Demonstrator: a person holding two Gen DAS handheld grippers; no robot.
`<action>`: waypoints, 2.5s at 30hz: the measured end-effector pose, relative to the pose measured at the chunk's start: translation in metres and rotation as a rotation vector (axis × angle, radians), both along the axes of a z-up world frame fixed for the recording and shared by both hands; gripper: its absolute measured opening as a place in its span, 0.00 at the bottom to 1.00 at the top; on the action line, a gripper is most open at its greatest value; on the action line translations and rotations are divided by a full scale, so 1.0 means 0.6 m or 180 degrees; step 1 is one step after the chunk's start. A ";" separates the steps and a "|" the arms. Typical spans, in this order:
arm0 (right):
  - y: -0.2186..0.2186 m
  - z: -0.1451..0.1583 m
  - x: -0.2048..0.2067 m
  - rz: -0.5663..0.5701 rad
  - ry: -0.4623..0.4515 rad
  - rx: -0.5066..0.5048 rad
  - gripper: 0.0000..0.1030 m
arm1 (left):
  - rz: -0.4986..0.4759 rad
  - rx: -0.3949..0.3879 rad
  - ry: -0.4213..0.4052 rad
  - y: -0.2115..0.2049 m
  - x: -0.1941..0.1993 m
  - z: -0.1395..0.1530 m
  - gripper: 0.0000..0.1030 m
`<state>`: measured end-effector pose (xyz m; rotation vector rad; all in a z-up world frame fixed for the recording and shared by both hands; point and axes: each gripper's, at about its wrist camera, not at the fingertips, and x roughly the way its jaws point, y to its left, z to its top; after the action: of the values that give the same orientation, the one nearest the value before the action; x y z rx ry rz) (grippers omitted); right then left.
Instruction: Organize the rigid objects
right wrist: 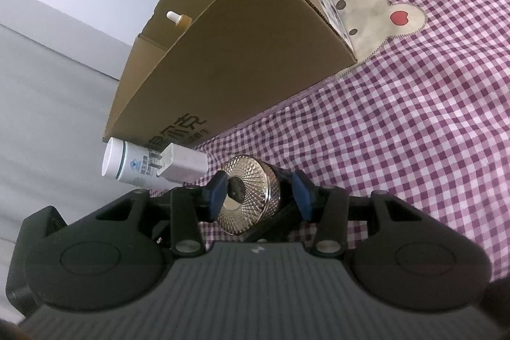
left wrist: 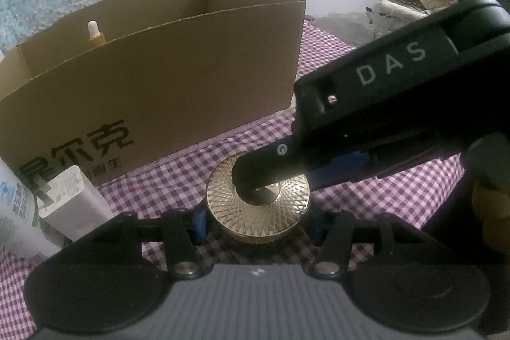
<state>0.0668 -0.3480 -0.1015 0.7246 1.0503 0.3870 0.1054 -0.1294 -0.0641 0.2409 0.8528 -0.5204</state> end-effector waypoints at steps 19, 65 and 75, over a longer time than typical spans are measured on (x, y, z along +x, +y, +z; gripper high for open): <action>0.020 0.052 -0.035 0.0052 -0.0209 -0.0077 0.44 | 0.0092 -0.0029 -0.0180 0.010 -0.051 0.042 0.56; 0.071 0.240 0.279 0.0682 -0.0696 -0.0450 0.45 | 0.0638 -0.0128 -0.0113 0.012 0.232 0.190 0.56; 0.082 0.182 0.409 0.0799 -0.0398 -0.0646 0.45 | 0.0833 -0.0028 0.0238 -0.008 0.340 0.133 0.56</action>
<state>0.3121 -0.2988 0.0077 0.3830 1.0470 0.5259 0.3096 -0.1344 0.0157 0.0997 0.9385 -0.2897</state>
